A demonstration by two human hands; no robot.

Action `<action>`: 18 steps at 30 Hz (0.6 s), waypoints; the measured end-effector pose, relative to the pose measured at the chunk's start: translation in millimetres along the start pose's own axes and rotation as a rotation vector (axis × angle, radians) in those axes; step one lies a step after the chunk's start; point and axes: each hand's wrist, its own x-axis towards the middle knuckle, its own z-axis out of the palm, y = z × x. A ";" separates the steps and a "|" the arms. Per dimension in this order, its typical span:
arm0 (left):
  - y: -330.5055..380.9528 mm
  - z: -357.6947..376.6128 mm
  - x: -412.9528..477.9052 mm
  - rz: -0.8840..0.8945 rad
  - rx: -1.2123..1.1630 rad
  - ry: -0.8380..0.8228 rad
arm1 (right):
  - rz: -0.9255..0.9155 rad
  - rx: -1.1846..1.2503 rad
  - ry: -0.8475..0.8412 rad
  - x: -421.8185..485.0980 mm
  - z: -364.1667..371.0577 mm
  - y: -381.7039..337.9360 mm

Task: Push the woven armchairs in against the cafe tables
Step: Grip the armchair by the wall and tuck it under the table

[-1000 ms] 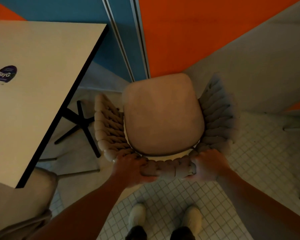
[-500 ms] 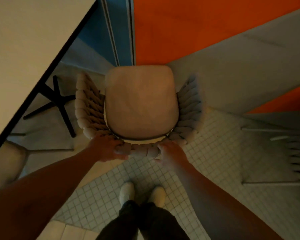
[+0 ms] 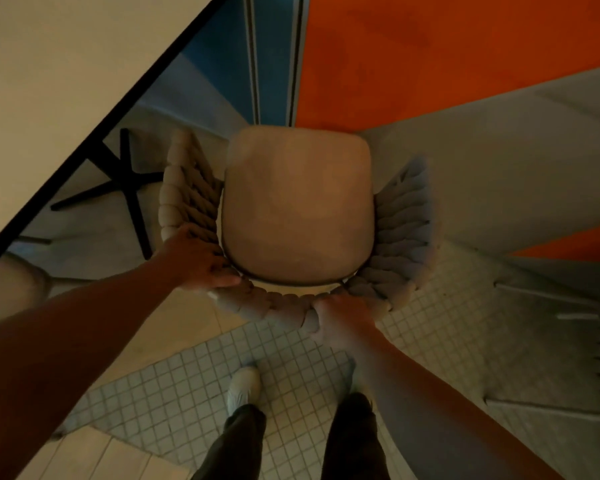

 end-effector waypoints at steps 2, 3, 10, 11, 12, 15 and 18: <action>6.5 -2.7 -5.9 -0.008 0.079 -0.015 | -0.034 -0.009 0.010 1.8 0.8 6.8; 10.0 -5.0 -7.2 -0.017 0.107 -0.014 | -0.056 -0.031 0.010 3.1 0.2 9.7; 25.9 -6.0 -11.4 -0.080 0.091 -0.042 | -0.148 -0.056 0.017 -2.6 -7.0 22.5; 31.8 -6.0 -12.8 -0.092 0.081 -0.046 | -0.160 -0.053 0.020 -4.3 -7.5 26.3; 37.7 -6.6 -14.8 -0.105 0.068 -0.047 | -0.173 -0.061 0.015 -6.7 -9.4 29.8; 48.9 -4.9 -19.5 -0.134 0.055 -0.027 | -0.195 -0.108 -0.004 -11.2 -14.7 37.5; 59.3 0.6 -22.1 -0.134 0.034 -0.010 | -0.200 -0.131 -0.055 -12.8 -16.7 45.5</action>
